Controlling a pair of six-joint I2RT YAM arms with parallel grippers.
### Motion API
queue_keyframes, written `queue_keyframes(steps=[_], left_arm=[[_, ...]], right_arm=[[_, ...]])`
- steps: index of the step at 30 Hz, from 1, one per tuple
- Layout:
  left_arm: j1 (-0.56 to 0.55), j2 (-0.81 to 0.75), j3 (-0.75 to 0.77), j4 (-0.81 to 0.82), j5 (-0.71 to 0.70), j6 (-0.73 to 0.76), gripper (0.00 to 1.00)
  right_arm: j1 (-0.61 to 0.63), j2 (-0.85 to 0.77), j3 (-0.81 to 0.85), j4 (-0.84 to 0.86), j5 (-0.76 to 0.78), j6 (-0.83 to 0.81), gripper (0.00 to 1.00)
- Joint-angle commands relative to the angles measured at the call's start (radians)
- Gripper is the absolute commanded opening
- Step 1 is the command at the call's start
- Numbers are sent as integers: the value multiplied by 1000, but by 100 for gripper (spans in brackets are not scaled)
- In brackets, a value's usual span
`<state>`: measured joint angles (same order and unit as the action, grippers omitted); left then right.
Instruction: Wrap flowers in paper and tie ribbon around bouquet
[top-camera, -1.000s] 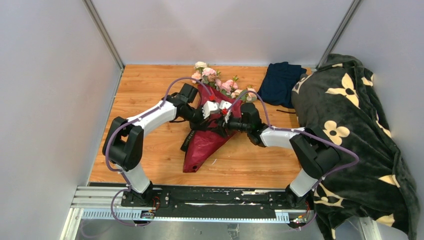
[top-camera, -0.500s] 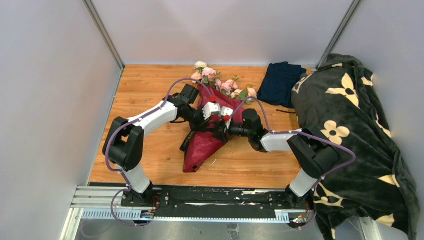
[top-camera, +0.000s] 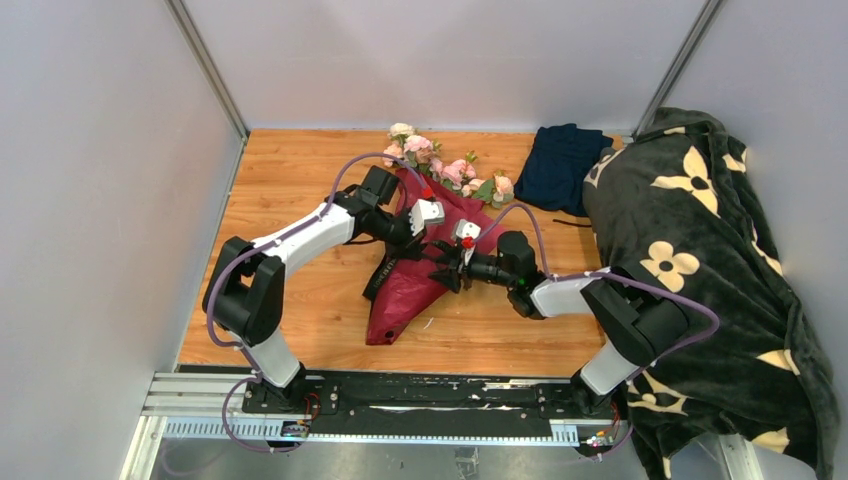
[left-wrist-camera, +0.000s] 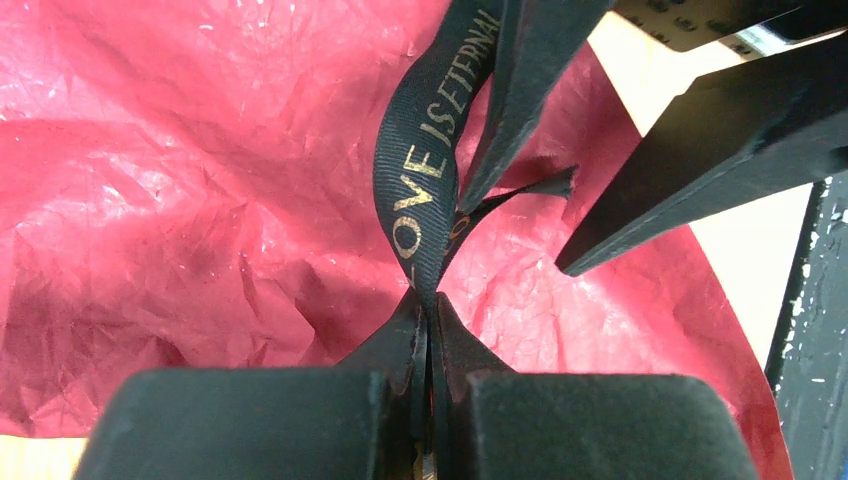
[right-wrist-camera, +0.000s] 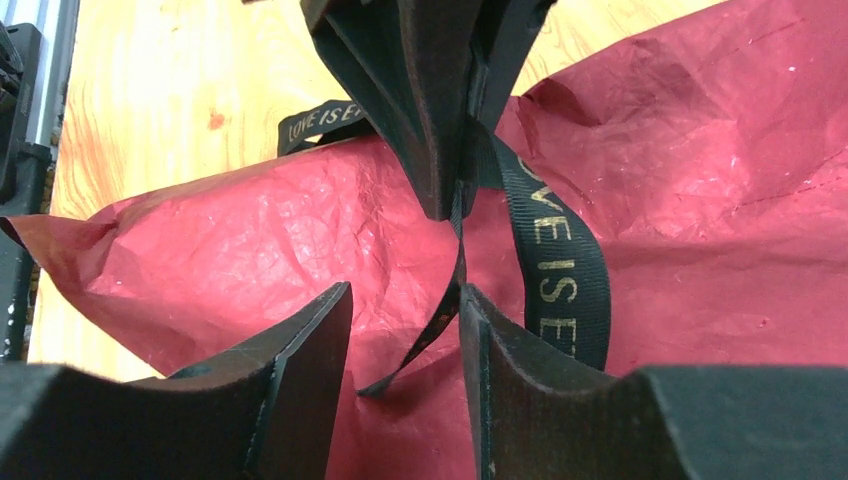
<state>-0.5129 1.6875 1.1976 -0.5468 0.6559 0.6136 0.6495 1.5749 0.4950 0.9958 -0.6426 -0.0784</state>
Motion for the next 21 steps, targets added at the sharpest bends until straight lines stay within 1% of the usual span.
queue_keyframes(steps=[1, 3, 4, 5, 6, 7, 8, 10, 11, 12, 15, 17, 18, 19, 21], left_arm=[[-6, -32, -7, 16, 39, 6, 0], [-6, -34, -8, 15, 38, 9, 0], [-6, -35, -8, 13, 39, 9, 0], [-5, -36, -10, 13, 38, 10, 0], [-6, -37, -10, 12, 36, 12, 0], [-5, -37, -11, 8, 34, 13, 0], [-6, -36, -8, 2, 26, 12, 1], [-12, -38, 21, -47, 2, 8, 36], [-14, -44, 47, -99, 5, 17, 48], [-15, -56, 73, -151, 16, 26, 53], [-13, -138, 127, -261, 17, 54, 59], [-6, -172, 143, -297, -49, 51, 60], [3, -175, 146, -302, -102, 48, 58], [21, -171, 138, -302, -156, 51, 49], [68, -145, 102, -289, -221, 66, 24]], right_arm=[[-5, 45, 44, 3, 16, 19, 47], [-6, 52, 56, -18, 36, 16, 42], [-6, 52, 62, -32, 43, 13, 37], [-6, 52, 66, -46, 44, 15, 28], [-6, 46, 69, -56, 45, 19, 11], [-7, 41, 68, -64, 52, 24, 3], [-8, 33, 61, -69, 65, 35, 0], [-25, 10, 42, -85, 113, 68, 0], [-39, 0, 29, -97, 144, 104, 0], [-53, -12, 13, -105, 166, 127, 0], [-71, -47, -49, -99, 203, 146, 0], [-71, -64, -76, -99, 203, 158, 0], [-71, -69, -84, -98, 199, 165, 0], [-71, -75, -90, -97, 194, 170, 0], [-71, -81, -102, -95, 191, 176, 0]])
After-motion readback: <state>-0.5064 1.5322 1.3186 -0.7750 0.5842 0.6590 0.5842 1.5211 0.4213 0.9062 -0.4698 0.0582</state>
